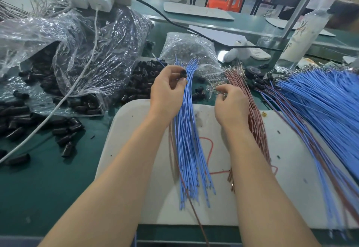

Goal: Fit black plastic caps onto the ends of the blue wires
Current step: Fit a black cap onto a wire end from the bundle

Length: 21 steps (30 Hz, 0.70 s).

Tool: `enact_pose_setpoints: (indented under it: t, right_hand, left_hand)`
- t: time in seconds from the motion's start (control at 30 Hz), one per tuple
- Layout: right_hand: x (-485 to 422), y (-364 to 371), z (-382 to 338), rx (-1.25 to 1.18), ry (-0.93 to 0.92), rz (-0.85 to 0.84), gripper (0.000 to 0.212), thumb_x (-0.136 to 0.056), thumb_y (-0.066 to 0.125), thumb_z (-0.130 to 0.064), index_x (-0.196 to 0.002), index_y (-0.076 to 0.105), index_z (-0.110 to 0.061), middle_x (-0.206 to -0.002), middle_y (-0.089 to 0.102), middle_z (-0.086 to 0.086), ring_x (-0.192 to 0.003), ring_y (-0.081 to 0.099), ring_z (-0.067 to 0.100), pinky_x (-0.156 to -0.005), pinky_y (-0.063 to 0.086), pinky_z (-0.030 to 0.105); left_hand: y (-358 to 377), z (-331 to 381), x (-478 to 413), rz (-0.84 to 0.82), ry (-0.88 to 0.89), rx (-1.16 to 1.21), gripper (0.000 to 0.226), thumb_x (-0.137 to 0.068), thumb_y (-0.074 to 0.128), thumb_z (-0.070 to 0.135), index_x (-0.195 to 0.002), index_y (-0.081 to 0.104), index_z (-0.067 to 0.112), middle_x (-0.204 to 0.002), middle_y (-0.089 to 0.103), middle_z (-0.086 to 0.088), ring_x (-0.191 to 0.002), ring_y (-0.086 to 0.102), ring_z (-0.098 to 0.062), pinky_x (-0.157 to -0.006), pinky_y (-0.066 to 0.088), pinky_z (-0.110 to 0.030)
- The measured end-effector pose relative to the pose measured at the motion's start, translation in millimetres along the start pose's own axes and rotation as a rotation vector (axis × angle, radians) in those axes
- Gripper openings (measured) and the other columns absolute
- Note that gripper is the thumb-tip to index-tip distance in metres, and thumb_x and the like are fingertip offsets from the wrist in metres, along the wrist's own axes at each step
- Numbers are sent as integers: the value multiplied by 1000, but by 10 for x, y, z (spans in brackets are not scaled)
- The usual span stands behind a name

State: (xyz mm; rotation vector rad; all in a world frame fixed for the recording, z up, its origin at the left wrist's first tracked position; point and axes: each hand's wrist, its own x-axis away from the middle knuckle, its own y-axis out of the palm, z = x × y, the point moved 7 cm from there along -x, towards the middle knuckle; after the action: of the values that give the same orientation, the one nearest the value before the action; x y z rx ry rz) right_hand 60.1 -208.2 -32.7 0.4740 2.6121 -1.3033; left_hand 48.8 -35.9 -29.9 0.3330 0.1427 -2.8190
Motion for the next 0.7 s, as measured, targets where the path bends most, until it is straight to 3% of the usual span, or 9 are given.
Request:
enact_pose_setpoints:
  t: [0.1,0.23,0.53,0.7]
  right_hand:
    - [-30,124,-69,56,-21,-101,34,-95,43,-7,-125,59,-14,-129,55,8,-117,49,28,-100,42,41]
    - [-101,265,-186,205,-7,-215,37,-95,45,-11,-130,54,-18,-134,48,9,-122,43,32,-101,38,41]
    - [-183,220,-159,279,50,-171,33,-88,50,-4,-118,62,-10,-126,52,12,-114,50,31,-92,44,36]
    - [-162,175,-120,149,21,-59,23,-92,48,-6,-110,63,-9,-115,59,10,-105,54,27,-82,44,33]
  left_hand:
    - [25,4,28,-17,13,18,24,-90,53,-2,-92,57,22,-95,66,2,-94,63,-12,-93,49,-25]
    - [75,40,44,-59,6,92,25,-88,51,-9,-93,58,14,-96,66,-3,-93,64,-12,-93,49,-21]
    - [40,62,64,-56,-21,182,21,-88,53,-8,-97,60,9,-98,67,-6,-91,63,-9,-89,49,-17]
    - [54,43,53,-62,-27,139,20,-90,55,-1,-96,61,17,-99,69,-3,-88,62,-5,-78,47,-9]
